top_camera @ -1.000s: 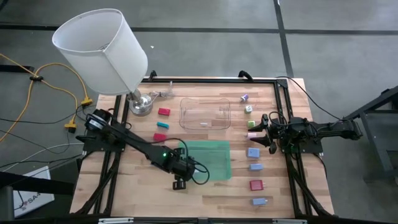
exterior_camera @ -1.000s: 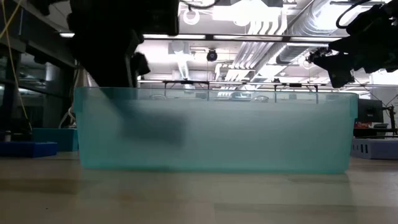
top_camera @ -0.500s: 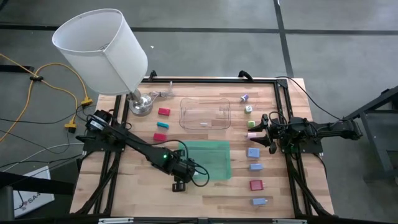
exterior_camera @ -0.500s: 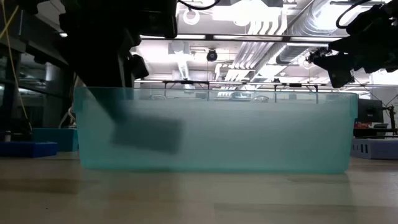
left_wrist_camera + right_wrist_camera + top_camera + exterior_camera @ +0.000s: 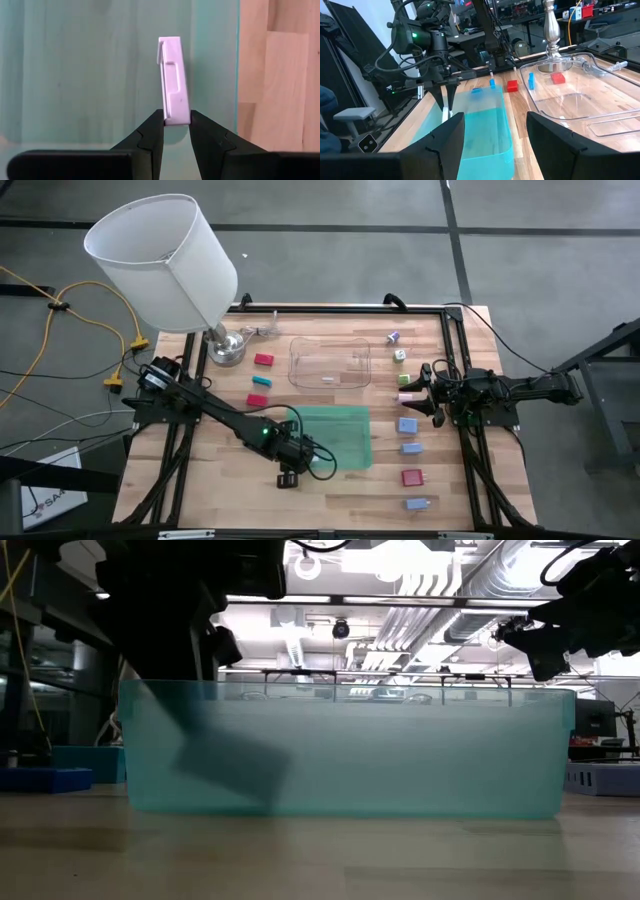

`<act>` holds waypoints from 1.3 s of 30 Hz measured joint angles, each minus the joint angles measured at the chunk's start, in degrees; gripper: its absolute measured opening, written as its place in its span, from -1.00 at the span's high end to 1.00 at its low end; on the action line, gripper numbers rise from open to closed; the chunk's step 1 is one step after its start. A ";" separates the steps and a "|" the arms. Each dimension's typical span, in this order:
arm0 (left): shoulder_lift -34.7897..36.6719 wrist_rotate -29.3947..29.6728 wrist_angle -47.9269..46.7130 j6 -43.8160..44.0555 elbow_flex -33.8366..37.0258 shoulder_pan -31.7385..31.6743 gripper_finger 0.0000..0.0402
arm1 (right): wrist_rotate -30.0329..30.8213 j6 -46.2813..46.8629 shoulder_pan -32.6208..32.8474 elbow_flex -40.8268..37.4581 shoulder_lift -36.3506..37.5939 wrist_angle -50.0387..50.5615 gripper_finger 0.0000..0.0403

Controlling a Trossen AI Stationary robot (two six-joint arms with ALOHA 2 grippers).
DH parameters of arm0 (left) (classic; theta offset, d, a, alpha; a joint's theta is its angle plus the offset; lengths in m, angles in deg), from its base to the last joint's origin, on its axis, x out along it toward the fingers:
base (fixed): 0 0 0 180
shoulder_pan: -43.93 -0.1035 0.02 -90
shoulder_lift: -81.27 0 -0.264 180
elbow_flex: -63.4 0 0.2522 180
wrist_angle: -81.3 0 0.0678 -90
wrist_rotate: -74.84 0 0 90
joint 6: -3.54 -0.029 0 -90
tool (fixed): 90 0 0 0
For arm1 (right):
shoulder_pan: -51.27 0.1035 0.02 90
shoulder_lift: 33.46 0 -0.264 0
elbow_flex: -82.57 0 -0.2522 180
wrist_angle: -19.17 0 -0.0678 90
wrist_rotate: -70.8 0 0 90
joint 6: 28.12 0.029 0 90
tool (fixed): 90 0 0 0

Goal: Pick & Place Office items
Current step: Put the white digital clock into the blue bin, then put the blue digital clock into the blue bin

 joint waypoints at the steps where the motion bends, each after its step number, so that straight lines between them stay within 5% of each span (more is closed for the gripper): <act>1: 0.00 0.00 0.02 -0.02 0.00 -0.13 0.57 | -0.02 0.00 -0.02 -0.02 0.00 0.00 0.00; 8: 0.00 -2.14 -0.16 -1.09 0.00 -0.90 0.56 | -0.01 0.00 -0.01 -0.01 0.00 0.00 0.00; 18: 0.00 -2.27 -0.16 -1.14 0.00 -1.22 0.26 | -0.02 0.00 0.00 -0.02 0.00 0.00 0.00; 29: 2.78 -2.08 -0.40 -3.35 0.00 -2.99 0.24 | 0.00 0.00 0.00 0.00 0.00 0.00 0.00; 39: 10.07 6.52 -8.42 -4.21 0.02 -1.45 0.24 | -0.02 0.00 0.00 0.00 0.00 0.00 0.00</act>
